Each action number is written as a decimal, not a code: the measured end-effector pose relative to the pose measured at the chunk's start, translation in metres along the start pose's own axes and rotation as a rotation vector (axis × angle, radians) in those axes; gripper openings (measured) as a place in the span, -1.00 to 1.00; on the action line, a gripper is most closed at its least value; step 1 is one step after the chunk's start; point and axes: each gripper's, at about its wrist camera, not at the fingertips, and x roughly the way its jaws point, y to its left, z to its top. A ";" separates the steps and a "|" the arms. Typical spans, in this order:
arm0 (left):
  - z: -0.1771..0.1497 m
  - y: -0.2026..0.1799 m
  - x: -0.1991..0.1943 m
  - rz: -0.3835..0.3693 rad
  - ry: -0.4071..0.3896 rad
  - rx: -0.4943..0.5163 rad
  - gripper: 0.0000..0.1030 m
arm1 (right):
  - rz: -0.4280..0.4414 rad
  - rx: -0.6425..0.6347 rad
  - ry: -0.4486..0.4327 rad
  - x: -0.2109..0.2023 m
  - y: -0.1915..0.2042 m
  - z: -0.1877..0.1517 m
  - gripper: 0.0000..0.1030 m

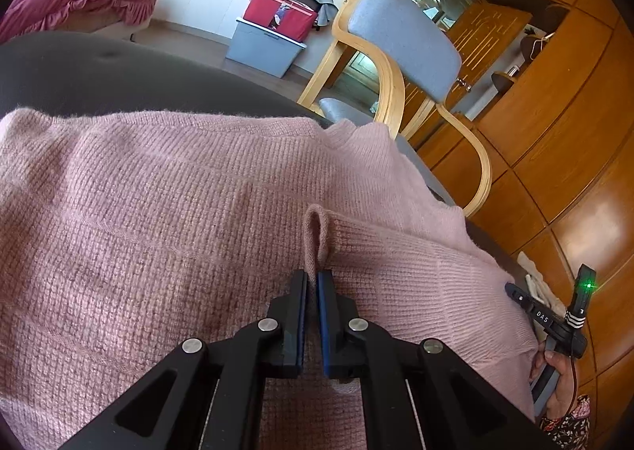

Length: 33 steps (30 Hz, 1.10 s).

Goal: Fold clothes

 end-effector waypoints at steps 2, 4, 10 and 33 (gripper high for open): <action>0.000 0.000 0.000 -0.004 0.000 -0.004 -0.91 | 0.001 0.036 0.005 -0.006 -0.007 0.000 -0.68; 0.000 0.000 0.000 -0.006 -0.001 -0.005 -0.91 | -0.005 0.052 -0.015 -0.024 -0.007 -0.003 -0.68; -0.004 0.001 -0.005 -0.010 0.000 -0.007 -0.91 | 0.134 -0.056 -0.036 -0.066 0.019 -0.035 -0.68; -0.007 0.008 -0.010 -0.024 0.005 -0.023 -0.87 | -0.040 -0.180 0.038 -0.008 0.042 0.007 -0.63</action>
